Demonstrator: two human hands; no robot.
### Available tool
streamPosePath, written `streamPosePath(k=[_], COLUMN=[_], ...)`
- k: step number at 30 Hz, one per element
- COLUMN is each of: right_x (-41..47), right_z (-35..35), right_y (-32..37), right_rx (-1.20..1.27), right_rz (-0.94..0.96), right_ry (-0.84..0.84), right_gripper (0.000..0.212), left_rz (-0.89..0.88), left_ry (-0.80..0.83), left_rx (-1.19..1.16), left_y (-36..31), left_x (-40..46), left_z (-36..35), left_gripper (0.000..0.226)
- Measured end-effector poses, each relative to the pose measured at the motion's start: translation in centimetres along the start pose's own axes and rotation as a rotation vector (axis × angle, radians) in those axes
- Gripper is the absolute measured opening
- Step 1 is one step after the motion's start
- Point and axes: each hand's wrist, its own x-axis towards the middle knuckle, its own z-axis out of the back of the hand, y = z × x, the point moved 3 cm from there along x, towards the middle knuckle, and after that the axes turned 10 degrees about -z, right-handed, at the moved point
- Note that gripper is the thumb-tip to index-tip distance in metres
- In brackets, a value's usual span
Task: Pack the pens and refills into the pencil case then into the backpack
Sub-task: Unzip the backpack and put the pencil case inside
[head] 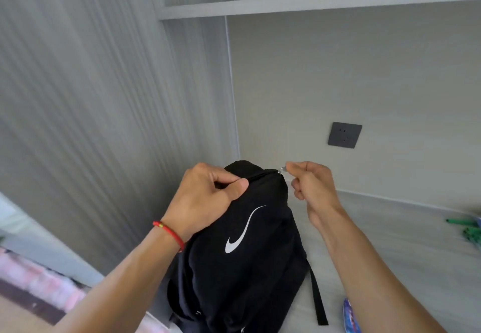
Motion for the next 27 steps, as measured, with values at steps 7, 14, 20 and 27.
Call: streamPosePath(k=[7, 14, 20, 27], right_x=[5.7, 4.5, 0.3, -3.8], right_z=[4.8, 3.9, 3.5, 5.3], right_y=[-10.2, -13.3, -5.3, -11.7], right_rx=[-0.152, 0.063, -0.171, -0.83], right_rz=[-0.402, -0.448, 0.11, 0.044], right_ry=[-0.118, -0.016, 0.378, 0.549], right_gripper=[0.012, 0.019, 0.031, 0.031], left_rz=[0.054, 0.062, 0.037, -0.081], left_ry=[-0.097, -0.061, -0.205, -0.255], left_rx=[-0.031, 0.014, 0.109, 0.329], left_y=[0.7, 0.9, 1.4, 1.2], left_x=[-0.1, -0.3, 0.2, 0.1], left_z=[0.1, -0.8, 0.5, 0.9], left_gripper=[0.013, 0.012, 0.009, 0.013])
